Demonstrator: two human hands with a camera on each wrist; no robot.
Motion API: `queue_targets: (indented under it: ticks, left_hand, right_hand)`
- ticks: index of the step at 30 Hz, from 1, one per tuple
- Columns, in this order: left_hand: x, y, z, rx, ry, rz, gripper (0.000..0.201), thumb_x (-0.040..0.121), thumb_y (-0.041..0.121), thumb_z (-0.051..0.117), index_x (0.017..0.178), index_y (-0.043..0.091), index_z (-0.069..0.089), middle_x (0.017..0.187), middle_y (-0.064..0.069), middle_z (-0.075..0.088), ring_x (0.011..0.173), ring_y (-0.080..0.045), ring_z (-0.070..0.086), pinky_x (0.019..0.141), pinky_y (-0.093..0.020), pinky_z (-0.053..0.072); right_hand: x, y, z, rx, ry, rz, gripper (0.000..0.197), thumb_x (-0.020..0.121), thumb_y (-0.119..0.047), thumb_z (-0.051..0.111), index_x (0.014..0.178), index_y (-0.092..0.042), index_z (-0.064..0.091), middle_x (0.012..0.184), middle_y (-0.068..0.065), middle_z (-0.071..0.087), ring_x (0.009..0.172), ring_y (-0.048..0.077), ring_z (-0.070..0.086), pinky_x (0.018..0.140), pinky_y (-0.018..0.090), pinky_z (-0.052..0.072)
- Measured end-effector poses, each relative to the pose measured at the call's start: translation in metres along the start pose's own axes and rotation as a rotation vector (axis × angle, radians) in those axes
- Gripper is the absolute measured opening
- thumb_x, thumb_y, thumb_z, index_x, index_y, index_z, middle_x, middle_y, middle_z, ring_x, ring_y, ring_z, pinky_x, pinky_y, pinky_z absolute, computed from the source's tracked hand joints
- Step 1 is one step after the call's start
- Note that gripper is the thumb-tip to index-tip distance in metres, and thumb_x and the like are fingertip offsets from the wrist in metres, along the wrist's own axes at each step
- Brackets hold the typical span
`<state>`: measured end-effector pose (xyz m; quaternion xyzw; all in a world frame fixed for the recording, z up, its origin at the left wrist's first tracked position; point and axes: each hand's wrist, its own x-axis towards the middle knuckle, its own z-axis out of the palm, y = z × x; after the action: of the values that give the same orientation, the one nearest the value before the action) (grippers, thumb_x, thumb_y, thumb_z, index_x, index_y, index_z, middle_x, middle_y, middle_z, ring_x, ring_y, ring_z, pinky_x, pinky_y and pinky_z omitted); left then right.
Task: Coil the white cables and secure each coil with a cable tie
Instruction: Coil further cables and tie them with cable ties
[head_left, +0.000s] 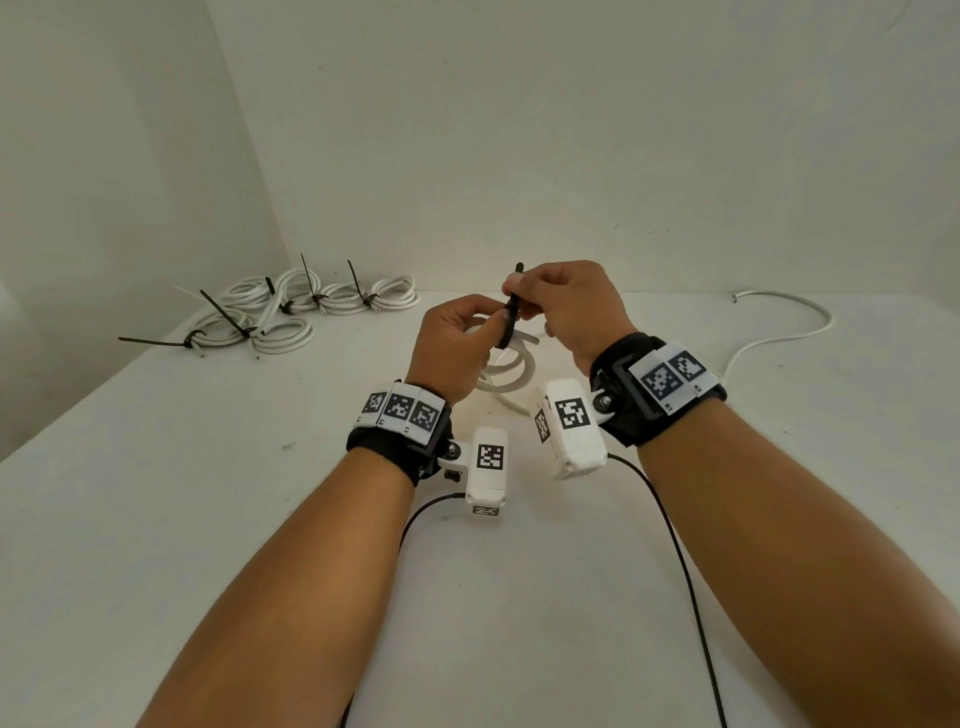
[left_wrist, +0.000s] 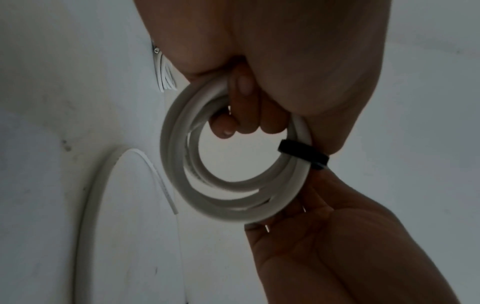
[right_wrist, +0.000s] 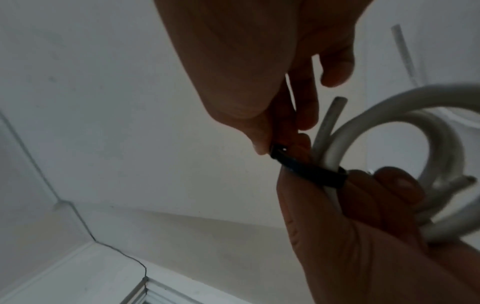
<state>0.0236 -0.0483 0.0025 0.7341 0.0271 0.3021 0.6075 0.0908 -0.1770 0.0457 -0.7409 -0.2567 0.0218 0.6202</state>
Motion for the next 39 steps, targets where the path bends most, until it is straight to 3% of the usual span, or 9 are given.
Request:
queue_targets:
  ticks: [3,7,11,14,18,27,30,34,39]
  left_hand:
    - [-0.001,-0.003,0.002,-0.061,-0.015,-0.030,0.015,0.091,0.018,0.062,0.082,0.011,0.073,0.062,-0.007,0.062,0.044,-0.015,0.042,0.051,-0.026,0.037]
    - [-0.004,-0.002,0.005,-0.231,-0.031,-0.081,0.031,0.096,0.018,0.052,0.070,0.015,0.070,0.044,0.007,0.038,0.038,-0.010,0.029,0.051,-0.031,0.032]
    - [-0.008,0.001,0.009,-0.268,-0.054,-0.088,0.028,0.090,0.027,0.056,0.068,0.015,0.069,0.044,0.006,0.031,0.038,-0.012,0.024,0.049,-0.030,0.030]
    - [-0.010,0.003,0.011,-0.257,-0.085,-0.112,0.028,0.091,0.025,0.057,0.067,0.018,0.068,0.043,0.007,0.031,0.038,-0.011,0.024,0.048,-0.028,0.030]
    - [-0.011,0.005,0.014,-0.280,-0.111,-0.186,0.020,0.101,0.015,0.051,0.088,0.011,0.066,0.044,0.011,0.034,0.039,-0.009,0.025,0.046,-0.026,0.029]
    - [-0.015,0.008,0.016,-0.353,-0.233,-0.150,0.017,0.088,0.021,0.061,0.074,0.014,0.055,0.046,0.006,0.029,0.039,-0.011,0.021,0.047,-0.026,0.027]
    - [-0.013,0.006,0.013,-0.337,-0.220,-0.146,0.010,0.083,0.018,0.069,0.076,0.017,0.062,0.050,0.003,0.042,0.040,-0.010,0.028,0.046,-0.025,0.034]
    - [-0.010,0.003,0.009,-0.372,-0.167,-0.204,0.021,0.090,0.010,0.069,0.075,0.024,0.067,0.063,-0.003,0.057,0.039,-0.010,0.029,0.045,-0.025,0.035]
    - [-0.011,0.000,0.011,-0.326,-0.192,-0.256,0.007,0.091,0.008,0.068,0.095,0.011,0.063,0.059,0.001,0.051,0.041,-0.010,0.031,0.047,-0.026,0.036]
  right_hand:
    - [0.001,0.000,-0.001,-0.034,0.046,-0.006,0.024,0.092,-0.026,0.066,0.081,-0.008,0.076,0.078,0.012,0.074,0.065,0.012,0.062,0.054,0.015,0.042]
    - [0.003,0.000,0.002,-0.038,0.071,-0.004,0.026,0.095,-0.020,0.060,0.081,0.000,0.070,0.071,0.007,0.072,0.057,0.010,0.059,0.054,0.020,0.044]
    - [0.005,0.001,0.002,-0.058,0.104,-0.014,0.027,0.095,-0.020,0.060,0.078,-0.001,0.070,0.061,-0.001,0.066,0.058,0.014,0.053,0.061,0.030,0.046]
    - [0.006,0.005,0.001,-0.099,0.129,-0.050,0.024,0.094,-0.020,0.061,0.076,-0.006,0.067,0.058,-0.005,0.064,0.057,0.016,0.052,0.065,0.035,0.049]
    - [0.009,0.009,-0.001,-0.137,0.133,-0.045,0.021,0.094,-0.021,0.061,0.078,-0.008,0.066,0.057,-0.006,0.062,0.055,0.015,0.051,0.061,0.032,0.047]
    - [0.008,0.006,-0.009,0.051,0.137,0.085,0.022,0.095,-0.015,0.062,0.082,0.001,0.070,0.056,0.001,0.059,0.047,0.013,0.046,0.051,0.026,0.044]
    - [0.005,0.005,-0.005,0.051,0.100,0.106,0.025,0.095,-0.025,0.062,0.086,-0.004,0.073,0.062,0.001,0.065,0.055,0.016,0.055,0.057,0.029,0.050]
    - [0.000,0.003,-0.005,0.039,-0.177,0.230,0.034,0.094,-0.040,0.061,0.093,-0.009,0.075,0.074,0.002,0.071,0.066,0.018,0.065,0.068,0.035,0.057]
    - [0.004,0.013,-0.003,-0.040,-0.046,0.108,0.031,0.095,-0.029,0.063,0.076,-0.008,0.075,0.071,0.009,0.072,0.064,0.022,0.064,0.072,0.041,0.058]
